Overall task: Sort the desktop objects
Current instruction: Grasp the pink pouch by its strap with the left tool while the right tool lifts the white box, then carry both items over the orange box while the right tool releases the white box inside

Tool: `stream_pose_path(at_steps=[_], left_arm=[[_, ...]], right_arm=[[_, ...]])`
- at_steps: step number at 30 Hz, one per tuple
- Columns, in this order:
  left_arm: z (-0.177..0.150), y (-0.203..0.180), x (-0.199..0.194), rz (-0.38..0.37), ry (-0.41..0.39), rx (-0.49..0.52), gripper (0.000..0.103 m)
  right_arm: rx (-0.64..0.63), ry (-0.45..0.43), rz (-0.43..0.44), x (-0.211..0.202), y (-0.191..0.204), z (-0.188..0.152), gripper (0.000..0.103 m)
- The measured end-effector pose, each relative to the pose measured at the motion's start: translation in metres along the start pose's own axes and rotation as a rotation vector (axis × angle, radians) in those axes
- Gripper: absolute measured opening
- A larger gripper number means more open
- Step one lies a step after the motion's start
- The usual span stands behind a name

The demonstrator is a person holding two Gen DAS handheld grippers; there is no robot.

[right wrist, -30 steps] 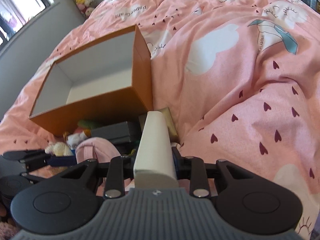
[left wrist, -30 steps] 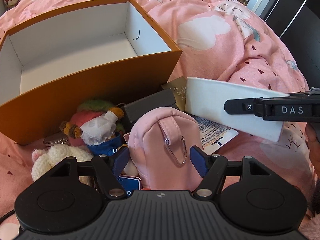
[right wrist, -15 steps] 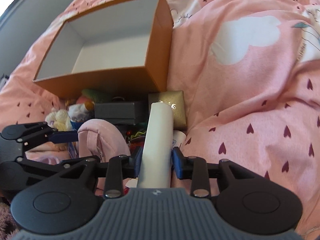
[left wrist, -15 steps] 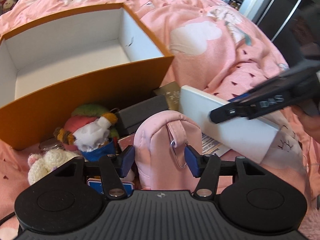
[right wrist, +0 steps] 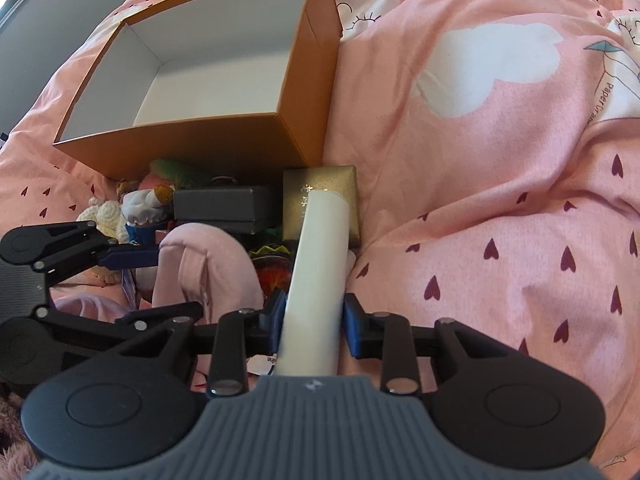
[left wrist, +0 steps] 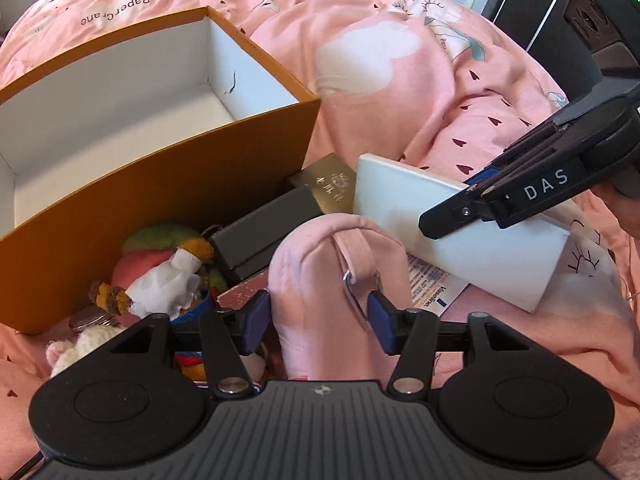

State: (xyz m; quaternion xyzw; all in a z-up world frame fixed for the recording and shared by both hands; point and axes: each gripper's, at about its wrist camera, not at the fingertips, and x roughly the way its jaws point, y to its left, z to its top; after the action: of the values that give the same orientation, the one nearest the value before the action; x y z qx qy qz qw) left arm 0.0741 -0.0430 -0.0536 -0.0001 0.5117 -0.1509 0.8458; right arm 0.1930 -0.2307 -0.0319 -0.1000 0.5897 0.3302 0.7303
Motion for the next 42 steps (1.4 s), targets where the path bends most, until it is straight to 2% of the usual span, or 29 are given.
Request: stream_pose_path(at_steps=[2, 3, 4, 5, 8, 14, 19, 22, 29, 34, 39, 42], left_arm=[[-0.002, -0.004, 0.001, 0.01, -0.006, 0.021, 0.066], [-0.003, -0.004, 0.001, 0.016, -0.01, 0.02, 0.064], [-0.004, -0.003, 0.0, 0.027, -0.018, 0.018, 0.05], [-0.004, -0.001, -0.002, 0.022, -0.029, 0.005, 0.044], [-0.006, 0.009, -0.009, -0.009, -0.049, -0.057, 0.038], [-0.006, 0.018, -0.031, -0.039, -0.112, -0.124, 0.032], [0.002, 0.033, -0.065, -0.084, -0.19, -0.194, 0.032], [0.009, 0.044, -0.087, -0.077, -0.242, -0.224, 0.032], [0.037, 0.078, -0.135, -0.026, -0.363, -0.258, 0.031], [0.063, 0.098, -0.152, 0.086, -0.425, -0.254, 0.031], [0.077, 0.12, -0.14, 0.174, -0.428, -0.28, 0.031], [0.083, 0.133, -0.126, 0.246, -0.413, -0.285, 0.031]], right_arm=[[0.005, -0.003, 0.004, 0.001, 0.0, 0.0, 0.033], [0.008, -0.006, 0.006, 0.0, 0.0, 0.0, 0.032], [0.008, -0.01, 0.009, -0.001, 0.0, 0.0, 0.032], [0.004, -0.015, 0.013, -0.002, 0.001, -0.001, 0.032], [-0.005, -0.037, 0.021, -0.01, 0.003, -0.003, 0.031], [0.009, -0.091, 0.027, -0.028, 0.001, -0.003, 0.031], [0.007, -0.174, 0.022, -0.054, 0.002, 0.003, 0.03], [0.003, -0.228, 0.042, -0.069, 0.006, 0.007, 0.03], [-0.019, -0.375, 0.074, -0.094, 0.026, 0.034, 0.03], [-0.011, -0.472, 0.101, -0.095, 0.046, 0.072, 0.03], [0.005, -0.546, 0.048, -0.063, 0.073, 0.101, 0.03], [0.038, -0.553, -0.002, -0.029, 0.081, 0.115, 0.03]])
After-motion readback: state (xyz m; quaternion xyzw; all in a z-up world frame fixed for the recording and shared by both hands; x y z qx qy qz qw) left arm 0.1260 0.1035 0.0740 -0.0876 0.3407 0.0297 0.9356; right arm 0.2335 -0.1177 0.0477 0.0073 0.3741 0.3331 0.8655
